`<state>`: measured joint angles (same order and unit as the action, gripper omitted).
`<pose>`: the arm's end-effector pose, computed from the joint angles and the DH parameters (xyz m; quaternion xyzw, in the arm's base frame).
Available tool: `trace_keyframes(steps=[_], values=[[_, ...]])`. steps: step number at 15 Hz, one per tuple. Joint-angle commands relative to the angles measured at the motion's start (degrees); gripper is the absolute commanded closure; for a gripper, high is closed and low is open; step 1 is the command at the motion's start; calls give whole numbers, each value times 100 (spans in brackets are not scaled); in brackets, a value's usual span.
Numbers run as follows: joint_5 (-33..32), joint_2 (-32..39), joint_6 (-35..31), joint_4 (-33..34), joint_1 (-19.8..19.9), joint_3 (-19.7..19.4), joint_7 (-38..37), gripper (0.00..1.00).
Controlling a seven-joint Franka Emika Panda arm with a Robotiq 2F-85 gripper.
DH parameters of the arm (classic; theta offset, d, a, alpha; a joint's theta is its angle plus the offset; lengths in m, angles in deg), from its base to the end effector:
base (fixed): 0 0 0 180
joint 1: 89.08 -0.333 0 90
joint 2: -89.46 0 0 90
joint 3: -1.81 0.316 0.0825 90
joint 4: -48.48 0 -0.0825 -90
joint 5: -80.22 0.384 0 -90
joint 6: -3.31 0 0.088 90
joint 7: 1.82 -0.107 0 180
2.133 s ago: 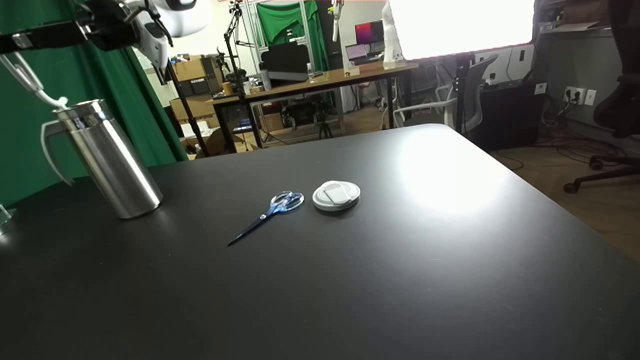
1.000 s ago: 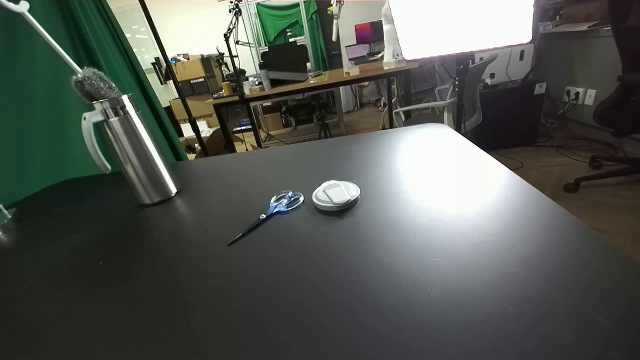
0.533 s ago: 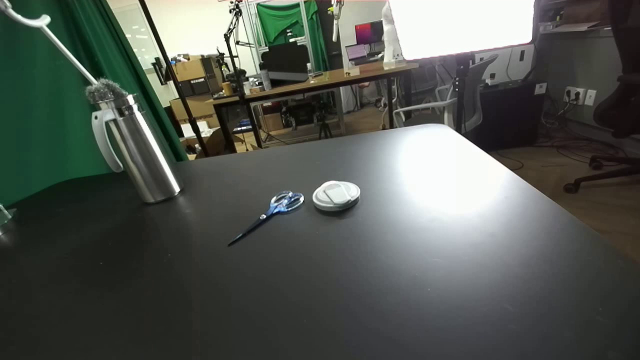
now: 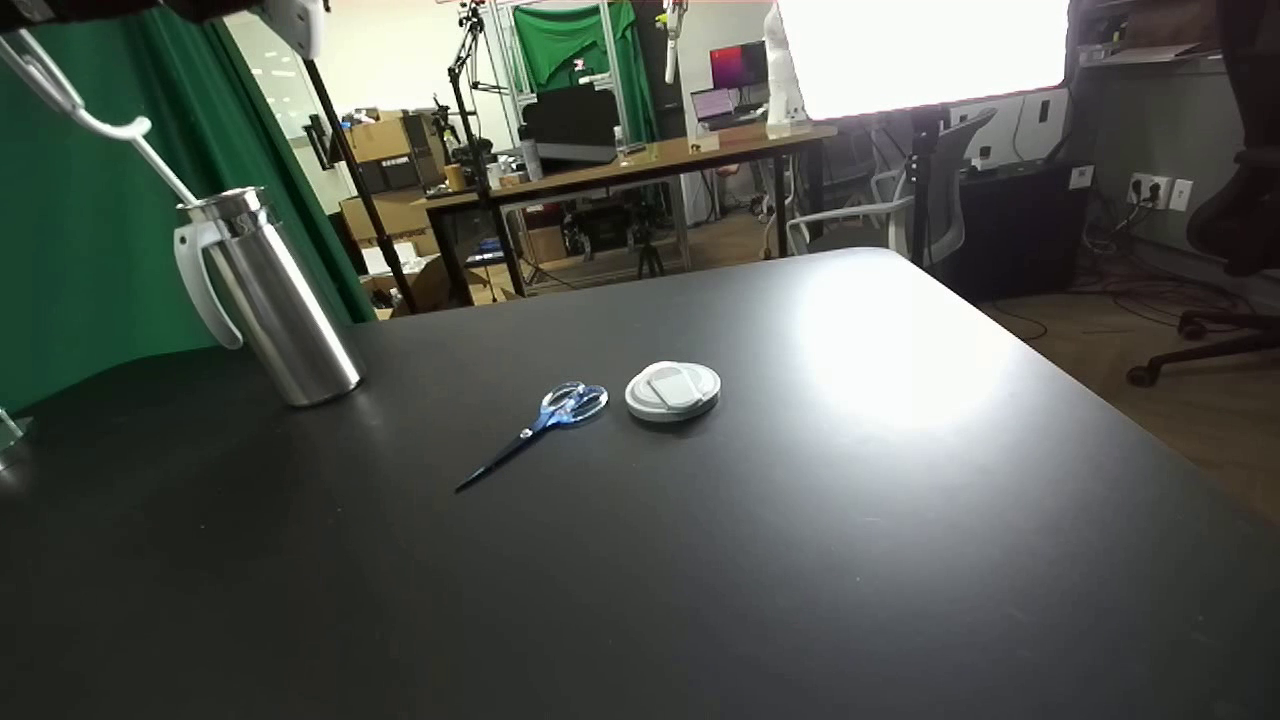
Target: Take the object and scrub the inside of the jug
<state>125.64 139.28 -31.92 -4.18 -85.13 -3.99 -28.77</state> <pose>0.6388 0.0138 0.3819 -0.7823 0.1184 0.5628 0.2392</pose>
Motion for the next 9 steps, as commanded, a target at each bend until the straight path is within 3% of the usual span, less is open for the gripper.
trace_keyframes(steps=[1, 9], values=[[-58, 213, 11, 117, 42, 14, -274, 96], [-25, 450, 60, 288, 161, 2, -361, 96]])
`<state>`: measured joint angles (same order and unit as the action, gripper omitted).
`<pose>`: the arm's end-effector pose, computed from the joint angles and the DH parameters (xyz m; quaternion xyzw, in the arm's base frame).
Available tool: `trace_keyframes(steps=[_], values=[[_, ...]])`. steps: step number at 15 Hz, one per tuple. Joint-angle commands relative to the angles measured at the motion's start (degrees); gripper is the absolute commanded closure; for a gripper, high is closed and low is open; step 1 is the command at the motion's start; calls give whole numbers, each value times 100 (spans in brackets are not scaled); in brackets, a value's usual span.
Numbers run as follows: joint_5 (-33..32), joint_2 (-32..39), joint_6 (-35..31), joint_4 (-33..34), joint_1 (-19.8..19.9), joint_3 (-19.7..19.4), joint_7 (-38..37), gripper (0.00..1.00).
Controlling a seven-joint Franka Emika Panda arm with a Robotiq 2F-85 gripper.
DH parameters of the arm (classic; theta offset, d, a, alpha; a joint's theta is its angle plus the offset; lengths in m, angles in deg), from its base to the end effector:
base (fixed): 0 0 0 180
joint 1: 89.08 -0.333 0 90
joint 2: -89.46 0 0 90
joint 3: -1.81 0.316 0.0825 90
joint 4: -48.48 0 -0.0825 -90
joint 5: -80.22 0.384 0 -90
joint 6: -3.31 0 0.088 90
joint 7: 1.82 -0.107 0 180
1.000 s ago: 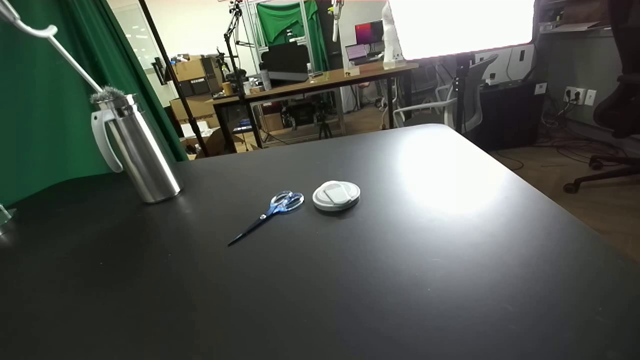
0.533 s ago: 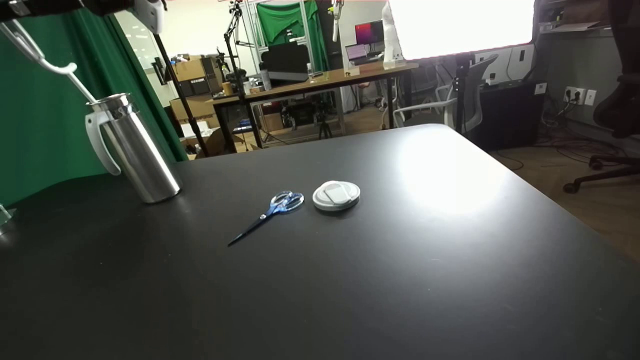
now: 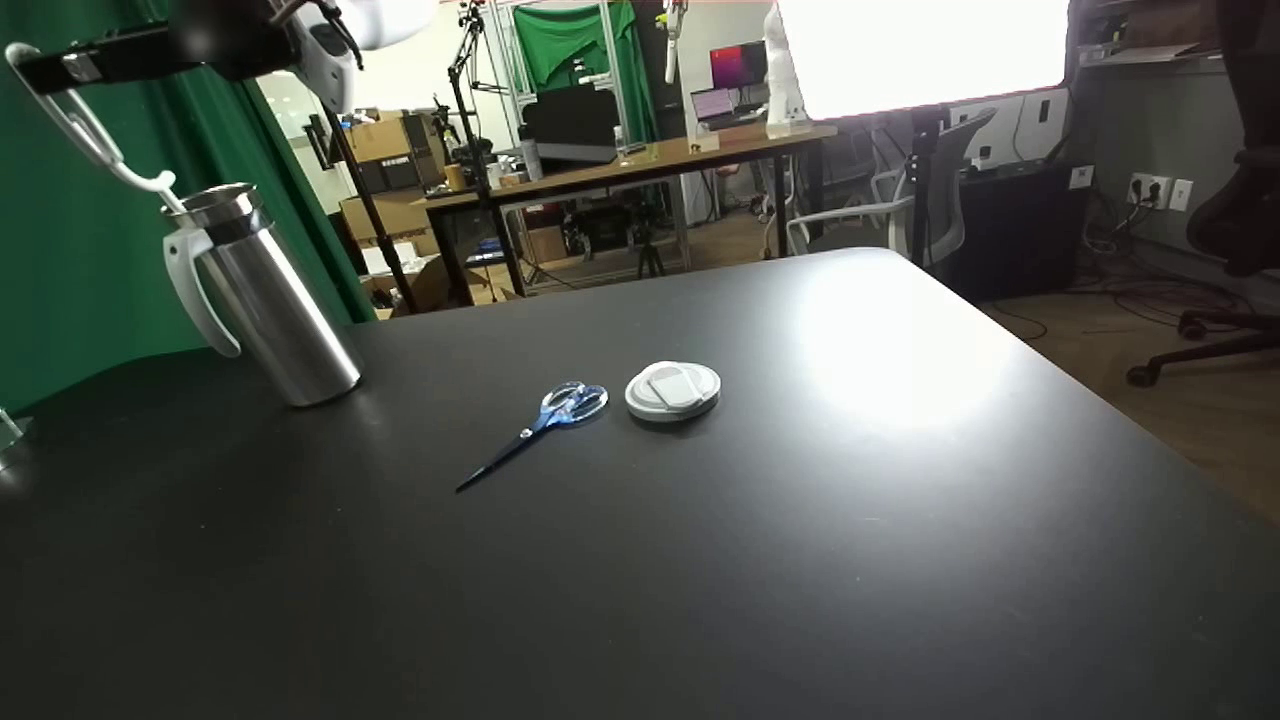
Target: Take the object and scrub the inside of the jug
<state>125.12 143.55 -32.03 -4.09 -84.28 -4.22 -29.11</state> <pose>0.6409 0.0018 0.3338 -0.7607 0.1376 0.5893 0.2348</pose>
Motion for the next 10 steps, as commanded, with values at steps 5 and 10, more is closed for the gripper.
trace_keyframes(steps=[5, 10], values=[[-49, -291, 131, 499, 84, 70, -201, 96], [-48, -651, 127, 555, 73, 126, -165, 96]])
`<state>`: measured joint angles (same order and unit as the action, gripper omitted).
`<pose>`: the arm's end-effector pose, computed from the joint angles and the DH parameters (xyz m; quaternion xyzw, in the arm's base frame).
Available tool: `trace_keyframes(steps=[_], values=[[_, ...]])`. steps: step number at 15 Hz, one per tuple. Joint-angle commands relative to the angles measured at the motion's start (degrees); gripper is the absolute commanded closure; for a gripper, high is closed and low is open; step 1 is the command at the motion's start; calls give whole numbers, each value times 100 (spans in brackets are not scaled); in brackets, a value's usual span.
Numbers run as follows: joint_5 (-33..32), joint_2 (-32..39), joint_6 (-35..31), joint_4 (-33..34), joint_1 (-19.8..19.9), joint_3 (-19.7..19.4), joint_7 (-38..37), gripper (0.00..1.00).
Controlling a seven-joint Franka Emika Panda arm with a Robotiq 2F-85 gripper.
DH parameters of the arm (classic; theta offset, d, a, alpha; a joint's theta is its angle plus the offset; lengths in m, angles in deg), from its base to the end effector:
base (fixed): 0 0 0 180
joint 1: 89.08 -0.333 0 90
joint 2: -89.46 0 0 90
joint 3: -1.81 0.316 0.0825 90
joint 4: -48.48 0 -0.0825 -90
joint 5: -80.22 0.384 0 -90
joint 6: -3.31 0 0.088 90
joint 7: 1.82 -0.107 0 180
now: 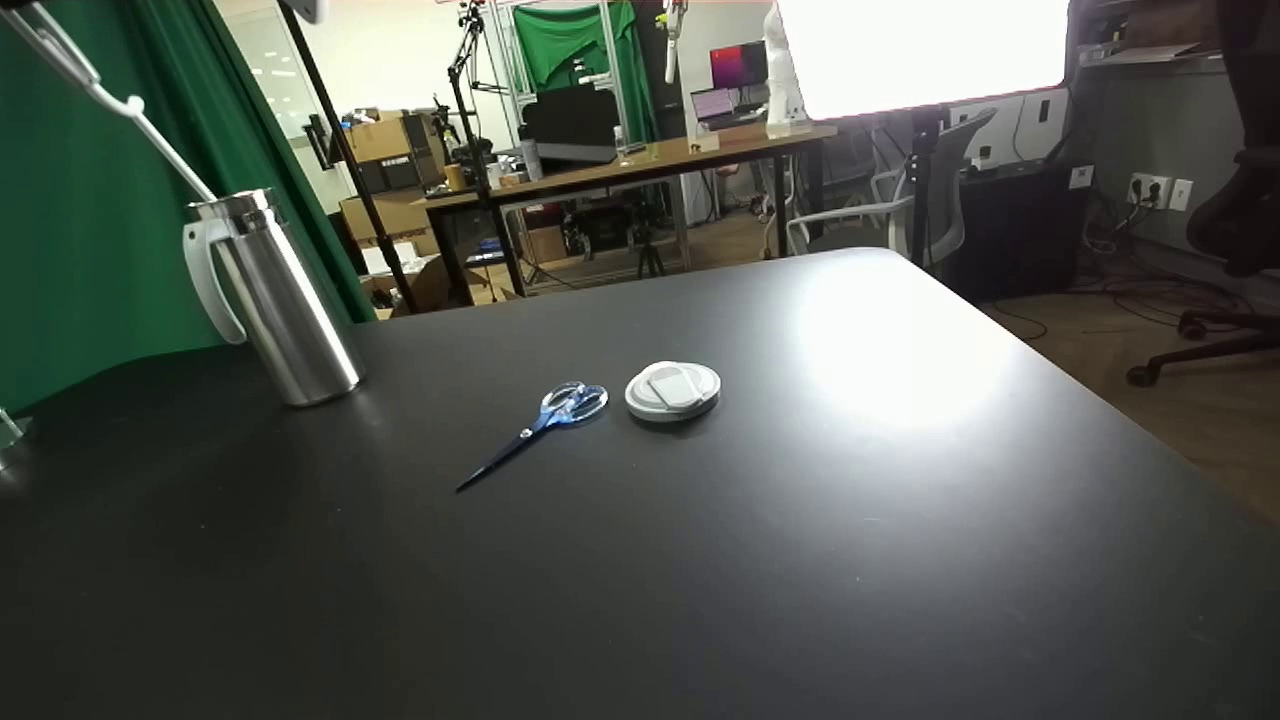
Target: Take the object and scrub the inside of the jug
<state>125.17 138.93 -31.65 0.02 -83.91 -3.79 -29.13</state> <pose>0.6432 0.0017 0.4103 -0.8035 0.1198 0.5322 0.2383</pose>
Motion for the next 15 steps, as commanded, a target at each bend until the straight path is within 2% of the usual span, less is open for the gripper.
trace_keyframes(steps=[1, 8, 15], values=[[-45, -257, 98, 142, 37, 94, -161, 96], [-37, -690, 209, 98, 12, 162, -59, 96], [-63, -818, 195, 51, 12, 162, -31, 96]])
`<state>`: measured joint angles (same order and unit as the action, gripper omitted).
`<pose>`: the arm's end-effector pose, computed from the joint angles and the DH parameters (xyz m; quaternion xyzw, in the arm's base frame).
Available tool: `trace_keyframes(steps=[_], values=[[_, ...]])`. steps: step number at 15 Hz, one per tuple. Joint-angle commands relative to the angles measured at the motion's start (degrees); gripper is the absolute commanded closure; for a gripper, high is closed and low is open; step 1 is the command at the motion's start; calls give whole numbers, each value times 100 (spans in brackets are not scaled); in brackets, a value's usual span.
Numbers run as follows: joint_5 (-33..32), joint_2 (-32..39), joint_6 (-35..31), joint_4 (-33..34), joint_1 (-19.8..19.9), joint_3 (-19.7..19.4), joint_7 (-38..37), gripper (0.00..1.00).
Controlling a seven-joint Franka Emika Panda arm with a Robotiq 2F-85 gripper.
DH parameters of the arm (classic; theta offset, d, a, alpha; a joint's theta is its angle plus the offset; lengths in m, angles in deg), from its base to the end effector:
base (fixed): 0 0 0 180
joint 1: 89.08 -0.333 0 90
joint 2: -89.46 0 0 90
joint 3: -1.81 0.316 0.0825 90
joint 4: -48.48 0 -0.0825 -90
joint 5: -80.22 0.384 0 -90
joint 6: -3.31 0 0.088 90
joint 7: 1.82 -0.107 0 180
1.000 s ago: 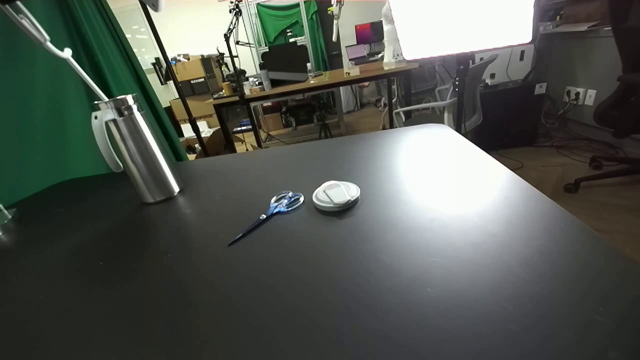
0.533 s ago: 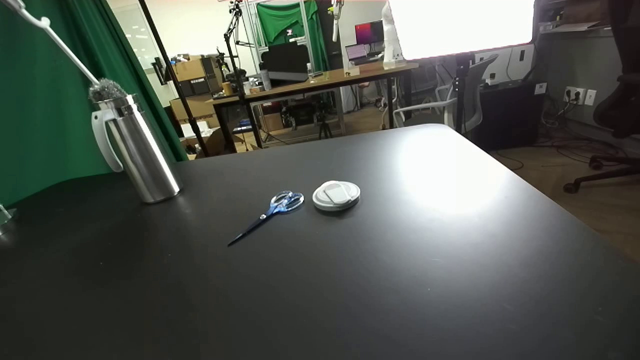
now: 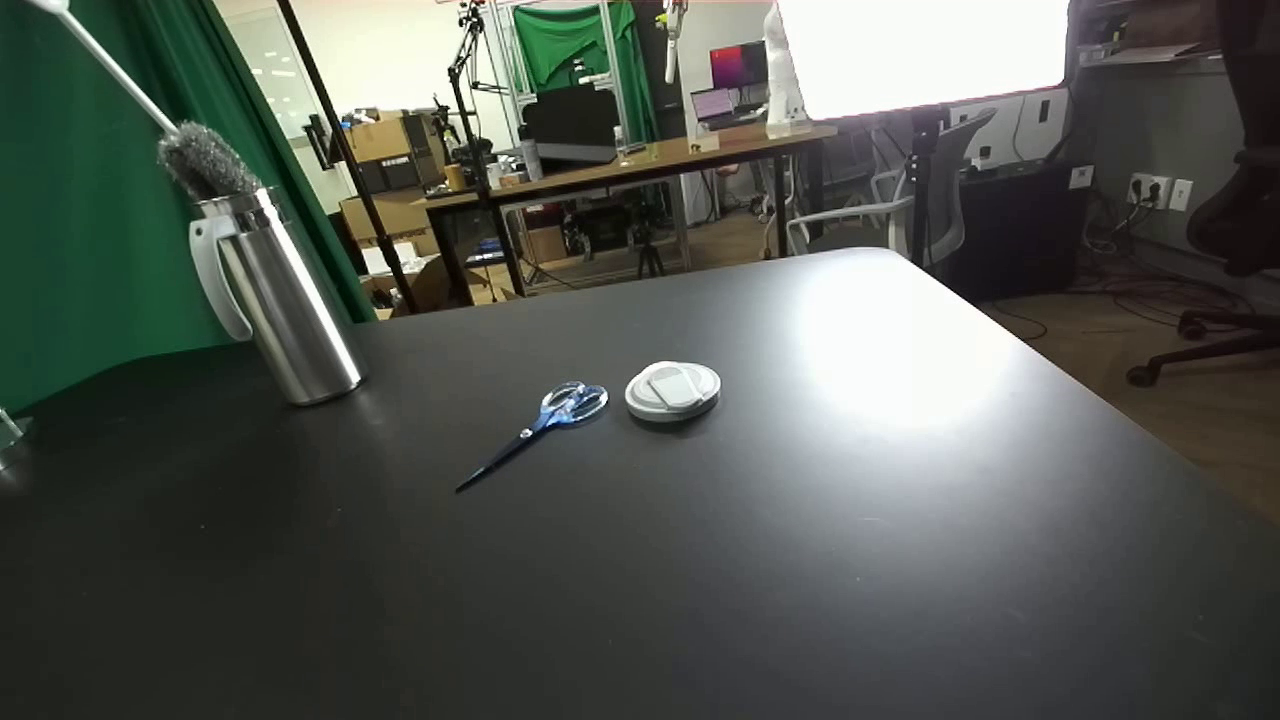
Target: Take the object and scrub the inside of the jug
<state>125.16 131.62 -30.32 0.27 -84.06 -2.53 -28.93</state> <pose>0.6248 0.0125 0.4942 -0.8341 0.0890 0.4888 0.2397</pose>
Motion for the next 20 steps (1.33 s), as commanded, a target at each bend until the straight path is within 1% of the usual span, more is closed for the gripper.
trace_keyframes(steps=[1, 7, 13, 20], values=[[-72, -81, 59, 25, 25, 34, -39, 96], [-236, 65, 14, -82, -5, -1, 11, 96], [-523, 454, -68, -229, -53, -24, 10, 96], [-697, 927, -98, -270, -70, -29, -18, 96]])
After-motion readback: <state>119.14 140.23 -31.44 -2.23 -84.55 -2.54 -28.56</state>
